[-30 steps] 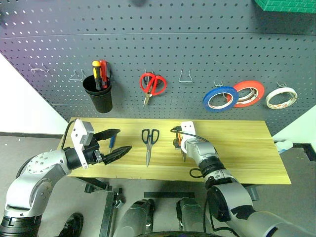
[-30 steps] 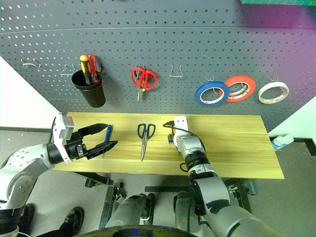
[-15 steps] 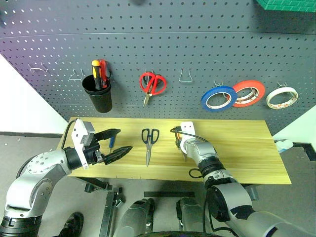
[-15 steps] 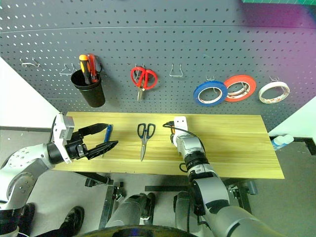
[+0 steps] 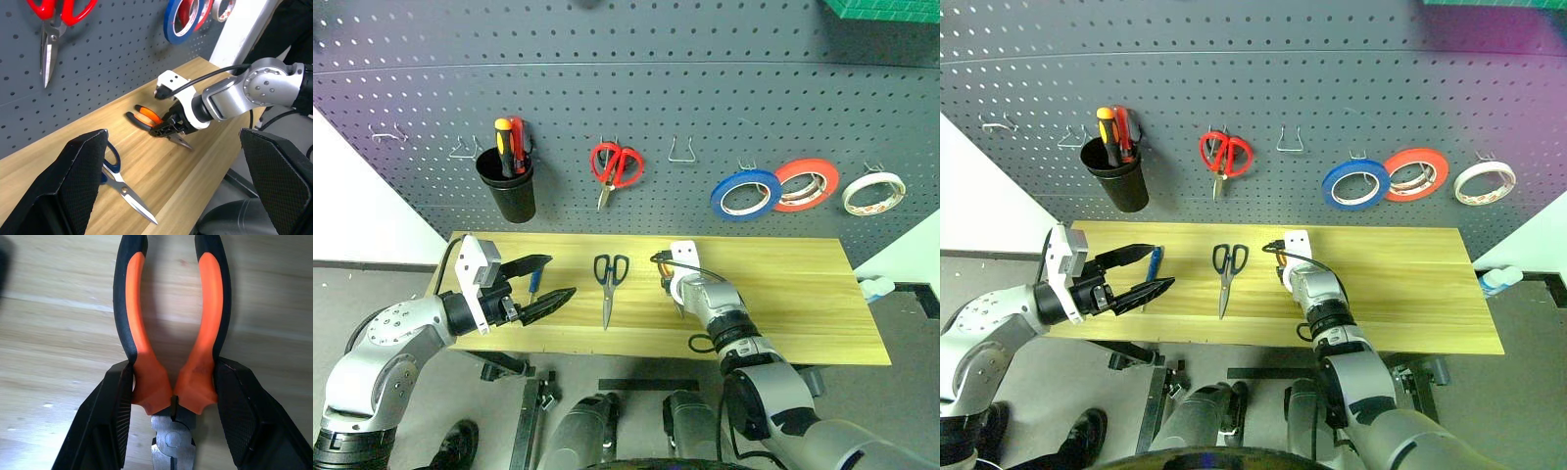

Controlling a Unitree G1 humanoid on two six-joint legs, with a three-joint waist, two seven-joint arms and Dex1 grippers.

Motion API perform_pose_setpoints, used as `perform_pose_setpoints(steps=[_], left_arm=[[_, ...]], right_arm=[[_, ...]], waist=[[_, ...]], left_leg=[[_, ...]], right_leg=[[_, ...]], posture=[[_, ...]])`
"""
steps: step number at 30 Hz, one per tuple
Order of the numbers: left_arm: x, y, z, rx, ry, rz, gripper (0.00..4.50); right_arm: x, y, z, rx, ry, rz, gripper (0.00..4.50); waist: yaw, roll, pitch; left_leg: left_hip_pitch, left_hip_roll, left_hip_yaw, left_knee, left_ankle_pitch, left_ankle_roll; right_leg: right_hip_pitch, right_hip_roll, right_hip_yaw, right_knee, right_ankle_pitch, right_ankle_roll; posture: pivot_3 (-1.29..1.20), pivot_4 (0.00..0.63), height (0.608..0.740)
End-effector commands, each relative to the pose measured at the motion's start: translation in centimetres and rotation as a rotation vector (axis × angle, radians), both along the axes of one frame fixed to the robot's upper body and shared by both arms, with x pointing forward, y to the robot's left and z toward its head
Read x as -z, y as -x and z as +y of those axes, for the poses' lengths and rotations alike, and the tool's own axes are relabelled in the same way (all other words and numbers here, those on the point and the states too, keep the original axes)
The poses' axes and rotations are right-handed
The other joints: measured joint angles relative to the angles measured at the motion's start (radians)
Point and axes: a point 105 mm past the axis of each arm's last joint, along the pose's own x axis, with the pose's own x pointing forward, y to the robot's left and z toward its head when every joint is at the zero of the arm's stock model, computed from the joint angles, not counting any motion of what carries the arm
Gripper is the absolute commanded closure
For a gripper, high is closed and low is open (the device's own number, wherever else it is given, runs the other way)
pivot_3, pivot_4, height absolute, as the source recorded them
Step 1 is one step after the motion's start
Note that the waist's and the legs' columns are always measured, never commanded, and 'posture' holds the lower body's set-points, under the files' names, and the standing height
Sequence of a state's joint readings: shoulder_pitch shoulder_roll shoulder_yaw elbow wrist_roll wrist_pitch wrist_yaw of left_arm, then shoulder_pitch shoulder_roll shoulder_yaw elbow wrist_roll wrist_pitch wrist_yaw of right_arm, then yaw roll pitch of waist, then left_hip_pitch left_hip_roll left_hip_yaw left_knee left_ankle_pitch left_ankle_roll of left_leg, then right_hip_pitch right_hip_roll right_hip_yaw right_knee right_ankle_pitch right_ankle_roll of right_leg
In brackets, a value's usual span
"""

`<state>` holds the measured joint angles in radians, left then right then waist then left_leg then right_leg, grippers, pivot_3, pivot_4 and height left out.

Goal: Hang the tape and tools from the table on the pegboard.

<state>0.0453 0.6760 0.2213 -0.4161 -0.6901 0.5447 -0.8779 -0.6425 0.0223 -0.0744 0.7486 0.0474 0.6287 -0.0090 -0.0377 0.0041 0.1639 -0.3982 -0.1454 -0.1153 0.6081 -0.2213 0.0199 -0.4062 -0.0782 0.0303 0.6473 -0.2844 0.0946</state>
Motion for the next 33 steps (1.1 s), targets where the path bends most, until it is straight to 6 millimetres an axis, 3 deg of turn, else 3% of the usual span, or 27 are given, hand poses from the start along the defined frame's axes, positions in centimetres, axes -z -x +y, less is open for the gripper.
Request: perform_pose_setpoints(steps=[1,4,8,18,29,33], left_arm=[[-1.1,0.1,0.0,0.008,0.003,-0.040,0.00],[-1.0,0.0,0.2,0.004,-0.001,-0.040,0.00],[-1.0,-0.2,0.5,-0.001,-0.005,-0.041,0.00],[-1.0,-1.1,0.7,0.003,-0.011,-0.054,0.00],[-1.2,-2.2,0.6,0.012,-0.013,-0.086,0.00],[-1.3,-2.7,0.4,0.019,-0.006,-0.097,0.00]], right_arm=[[-2.4,-1.0,0.1,-0.020,-0.113,-0.135,2.38],[-2.8,-0.3,0.2,-0.075,-0.196,-0.162,2.38],[-3.4,1.2,-1.1,-0.156,-0.225,-0.234,2.38],[-7.9,5.9,-1.5,-0.465,-0.440,-0.503,2.38],[-15.3,9.8,-0.9,-0.675,-0.684,-0.778,2.38],[-18.4,9.3,-0.8,-0.705,-0.689,-0.883,2.38]], waist=[[0.001,0.000,0.001],[0.002,0.000,0.002],[0.010,0.000,0.002],[0.023,-0.001,0.003],[0.023,-0.002,0.002],[0.022,-0.004,0.000]], left_leg=[[-0.001,0.000,0.000,0.000,0.000,0.000],[-0.005,0.000,0.000,0.000,0.000,0.000],[-0.008,0.000,0.000,0.001,0.001,0.000],[-0.009,0.000,0.000,0.002,0.000,-0.001],[-0.009,0.000,0.000,0.003,0.000,-0.001],[-0.009,0.000,0.000,0.005,0.001,-0.001]], right_leg=[[-0.001,0.000,0.000,0.000,0.000,0.000],[-0.004,0.000,0.000,0.000,0.000,0.001],[-0.006,0.000,-0.001,0.000,0.000,0.001],[-0.005,0.000,-0.001,0.000,0.000,0.001],[-0.004,0.000,-0.002,0.000,0.001,0.001],[-0.005,0.000,-0.002,0.001,0.001,0.002]], posture=[[0.03,0.167,0.740],[0.02,0.164,0.740],[0.01,0.158,0.740],[-0.03,0.131,0.740],[-0.07,0.086,0.740],[-0.07,0.071,0.740]])
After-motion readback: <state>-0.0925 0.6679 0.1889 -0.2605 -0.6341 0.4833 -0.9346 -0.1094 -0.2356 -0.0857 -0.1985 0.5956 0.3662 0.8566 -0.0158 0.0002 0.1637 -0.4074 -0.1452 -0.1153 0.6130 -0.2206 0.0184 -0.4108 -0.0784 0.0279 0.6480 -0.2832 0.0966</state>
